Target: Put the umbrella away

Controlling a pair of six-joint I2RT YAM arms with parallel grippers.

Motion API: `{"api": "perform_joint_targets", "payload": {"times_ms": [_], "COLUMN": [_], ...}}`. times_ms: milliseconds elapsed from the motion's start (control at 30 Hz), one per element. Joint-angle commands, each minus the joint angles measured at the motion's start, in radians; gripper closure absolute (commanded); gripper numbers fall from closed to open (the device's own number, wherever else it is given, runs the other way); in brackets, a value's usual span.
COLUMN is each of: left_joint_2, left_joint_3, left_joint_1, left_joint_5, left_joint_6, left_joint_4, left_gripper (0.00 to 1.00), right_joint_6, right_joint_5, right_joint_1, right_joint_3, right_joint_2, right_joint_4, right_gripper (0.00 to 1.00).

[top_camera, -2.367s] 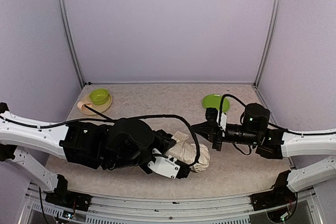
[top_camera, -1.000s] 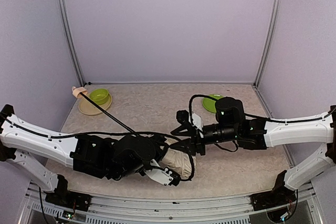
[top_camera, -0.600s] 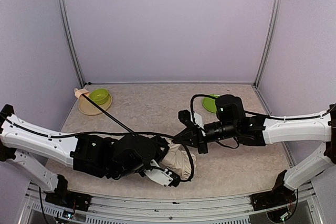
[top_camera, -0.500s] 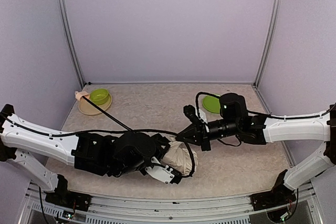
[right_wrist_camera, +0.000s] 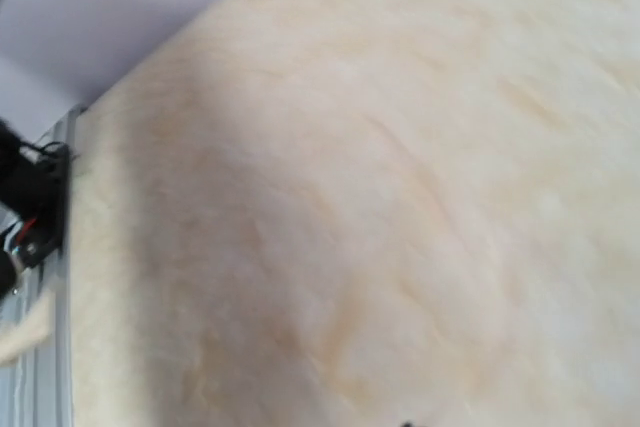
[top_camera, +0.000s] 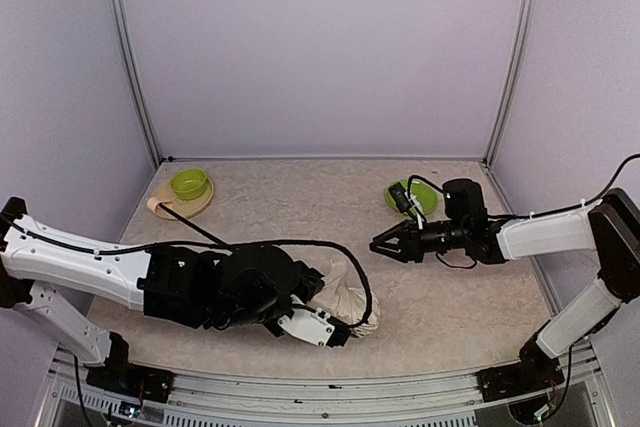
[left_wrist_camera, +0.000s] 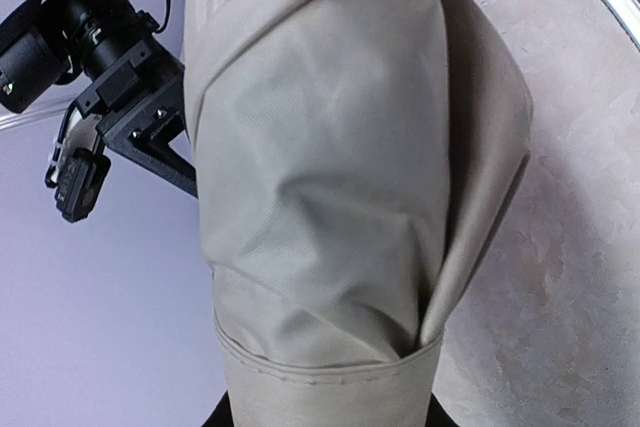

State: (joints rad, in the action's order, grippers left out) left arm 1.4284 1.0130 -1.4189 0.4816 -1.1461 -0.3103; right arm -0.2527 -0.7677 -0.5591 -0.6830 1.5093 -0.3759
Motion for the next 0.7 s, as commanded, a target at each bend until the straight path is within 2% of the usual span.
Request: {"api": "perform_joint_targets", "payload": {"times_ms": [0, 100, 200, 300, 400, 533, 667], "left_joint_2": [-0.005, -0.011, -0.027, -0.053, -0.082, -0.115, -0.111], "left_joint_3": [0.104, 0.181, 0.255, 0.292, 0.285, 0.238, 0.239], "left_joint_1": [0.034, 0.087, 0.186, 0.274, 0.337, 0.368, 0.373], "left_joint_5": [-0.101, -0.236, -0.460, -0.693, -0.854, -0.983, -1.030], "left_joint_6": [0.196, 0.350, 0.485, 0.573, 0.633, 0.666, 0.668], "left_joint_4": [-0.055, -0.122, -0.175, -0.185, -0.157, -0.077, -0.067], "left_gripper": [1.00, 1.00, 1.00, 1.00, 1.00, 1.00, 1.00], "right_joint_6": [-0.003, 0.074, 0.176, 0.333, 0.457, 0.496, 0.544], "right_joint_5": [0.020, -0.020, -0.106, -0.193, -0.247, -0.278, -0.260], "right_joint_1": [0.016, 0.016, 0.005, -0.010, -0.014, -0.044, -0.110], "right_joint_3": [0.031, 0.056, 0.113, 0.175, 0.167, 0.090, 0.035], "right_joint_2": [-0.036, -0.098, -0.191, -0.291, -0.332, -0.294, -0.240], "right_joint_4": [0.035, 0.010, -0.098, -0.213, -0.213, -0.166, -0.143], "right_gripper": [0.64, 0.63, 0.61, 0.55, 0.49, 0.48, 0.43]}}
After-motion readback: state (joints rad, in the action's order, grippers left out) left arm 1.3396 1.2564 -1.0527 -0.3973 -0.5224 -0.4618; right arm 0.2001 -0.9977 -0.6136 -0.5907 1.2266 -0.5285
